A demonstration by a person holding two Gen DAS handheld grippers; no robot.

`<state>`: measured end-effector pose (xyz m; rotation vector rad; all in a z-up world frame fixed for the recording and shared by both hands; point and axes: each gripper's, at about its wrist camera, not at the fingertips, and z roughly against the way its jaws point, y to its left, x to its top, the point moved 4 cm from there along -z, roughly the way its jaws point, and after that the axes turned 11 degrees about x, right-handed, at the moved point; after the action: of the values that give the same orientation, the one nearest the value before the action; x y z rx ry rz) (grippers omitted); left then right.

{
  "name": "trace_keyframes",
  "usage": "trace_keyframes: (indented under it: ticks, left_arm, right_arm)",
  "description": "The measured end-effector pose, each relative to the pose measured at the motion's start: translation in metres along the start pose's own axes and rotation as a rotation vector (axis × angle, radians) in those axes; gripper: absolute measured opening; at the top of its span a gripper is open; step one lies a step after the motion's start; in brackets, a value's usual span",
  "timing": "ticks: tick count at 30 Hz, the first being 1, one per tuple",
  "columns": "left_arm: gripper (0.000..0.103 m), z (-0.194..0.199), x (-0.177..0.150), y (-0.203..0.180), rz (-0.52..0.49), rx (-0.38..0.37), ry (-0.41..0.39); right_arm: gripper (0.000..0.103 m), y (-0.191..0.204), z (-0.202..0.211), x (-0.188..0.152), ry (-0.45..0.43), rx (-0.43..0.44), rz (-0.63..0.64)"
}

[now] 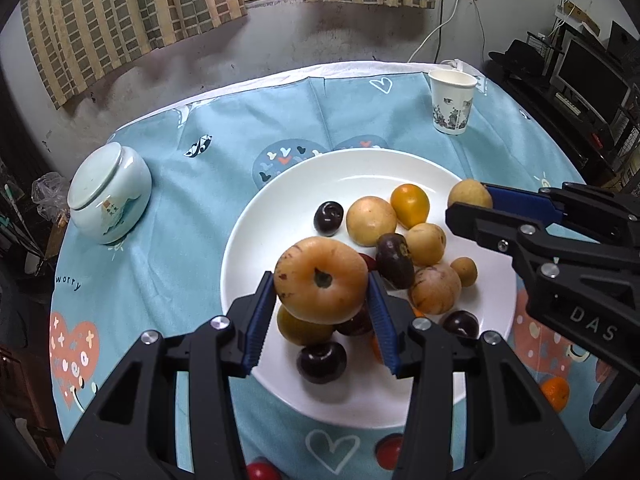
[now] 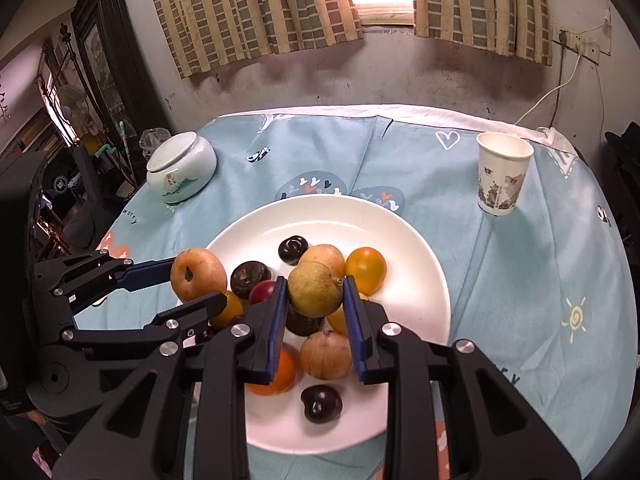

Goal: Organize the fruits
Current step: 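Carry both pears onto the white plate and open both tools, then withdraw both tools from the plate toward the red fruits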

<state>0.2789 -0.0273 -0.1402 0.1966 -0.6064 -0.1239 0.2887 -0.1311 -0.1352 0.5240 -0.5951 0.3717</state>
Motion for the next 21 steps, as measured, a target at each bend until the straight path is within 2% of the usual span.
trace_keyframes:
  ticks: [6,10,11,12,15,19,21]
  left_arm:
    - [0.047,-0.017,0.002,-0.001,0.000,0.010,0.020]
    - [0.051,-0.025,0.000,-0.001,0.001,0.018,0.037]
    - [0.060,-0.024,0.000,0.000,0.003,0.023,0.029]
    - [0.064,-0.023,0.000,0.000,0.002,0.027,0.020]
    - [0.065,-0.017,0.002,0.004,0.005,0.030,0.009]
    - [0.066,-0.003,0.001,0.018,0.044,0.034,-0.002]
    - [0.070,0.006,-0.003,0.030,0.076,0.038,-0.004]
  right_arm:
    - [0.028,-0.013,-0.023,0.000,0.043,-0.029,-0.018]
    - [0.030,-0.020,-0.039,-0.004,0.116,-0.080,-0.027]
    - [0.030,-0.021,-0.039,-0.005,0.114,-0.082,-0.025]
    - [0.031,-0.021,-0.037,-0.004,0.109,-0.080,-0.026]
    - [0.035,-0.021,-0.029,-0.005,0.094,-0.080,-0.026]
    - [0.035,-0.015,-0.006,-0.006,0.066,-0.077,-0.019]
    - [0.035,-0.009,0.006,-0.010,0.056,-0.063,-0.017]
